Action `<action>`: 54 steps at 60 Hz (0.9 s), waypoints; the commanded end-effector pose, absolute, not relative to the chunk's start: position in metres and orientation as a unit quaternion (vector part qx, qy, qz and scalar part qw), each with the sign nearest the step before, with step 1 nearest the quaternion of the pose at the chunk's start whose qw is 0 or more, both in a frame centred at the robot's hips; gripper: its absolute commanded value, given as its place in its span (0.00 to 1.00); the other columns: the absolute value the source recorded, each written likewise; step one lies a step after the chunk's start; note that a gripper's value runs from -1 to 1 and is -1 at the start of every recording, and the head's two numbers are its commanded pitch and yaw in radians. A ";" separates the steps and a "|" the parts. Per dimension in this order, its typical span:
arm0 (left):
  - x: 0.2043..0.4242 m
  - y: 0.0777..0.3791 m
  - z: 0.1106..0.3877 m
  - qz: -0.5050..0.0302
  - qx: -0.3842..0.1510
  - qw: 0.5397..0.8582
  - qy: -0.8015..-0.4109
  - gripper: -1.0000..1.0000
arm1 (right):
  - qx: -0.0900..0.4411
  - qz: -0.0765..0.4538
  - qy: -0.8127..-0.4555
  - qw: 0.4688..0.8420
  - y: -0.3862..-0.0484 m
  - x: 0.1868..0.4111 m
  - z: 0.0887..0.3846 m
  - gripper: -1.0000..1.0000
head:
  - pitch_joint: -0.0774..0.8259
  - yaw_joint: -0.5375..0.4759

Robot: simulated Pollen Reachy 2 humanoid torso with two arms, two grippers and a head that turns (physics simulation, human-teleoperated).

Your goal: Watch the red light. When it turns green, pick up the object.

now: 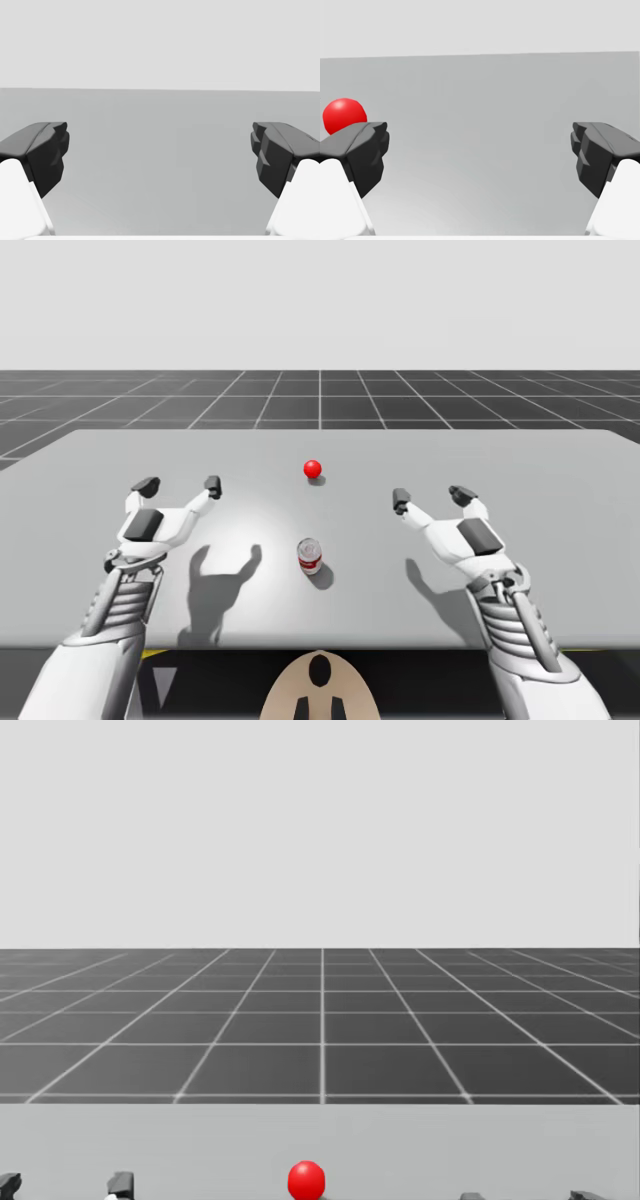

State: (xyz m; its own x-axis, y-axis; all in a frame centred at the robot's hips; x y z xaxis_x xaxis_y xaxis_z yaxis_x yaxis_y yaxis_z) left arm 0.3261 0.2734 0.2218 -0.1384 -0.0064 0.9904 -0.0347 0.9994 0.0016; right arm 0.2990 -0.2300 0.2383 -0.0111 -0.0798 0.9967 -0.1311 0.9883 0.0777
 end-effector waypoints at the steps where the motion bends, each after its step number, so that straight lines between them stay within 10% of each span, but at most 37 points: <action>1: 0.326 0.277 0.222 0.022 0.012 0.660 -0.751 0.00 | 0.108 -0.014 -0.703 0.702 -0.223 0.292 0.238 0.00 | 0.09 0.53; 54: 0.328 0.271 0.215 -0.006 0.035 0.658 -0.752 0.00 | 0.059 0.003 -0.724 0.687 -0.228 0.293 0.239 0.00 | 0.57 0.58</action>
State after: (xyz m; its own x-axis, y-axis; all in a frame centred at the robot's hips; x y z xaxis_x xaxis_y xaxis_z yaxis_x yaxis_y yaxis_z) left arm 0.3281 0.2716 0.2155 -0.1313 -0.0526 0.9899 -0.0467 0.9978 0.0469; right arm 0.2938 -0.2302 0.2403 -0.0478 -0.0791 0.9957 -0.0877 0.9933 0.0747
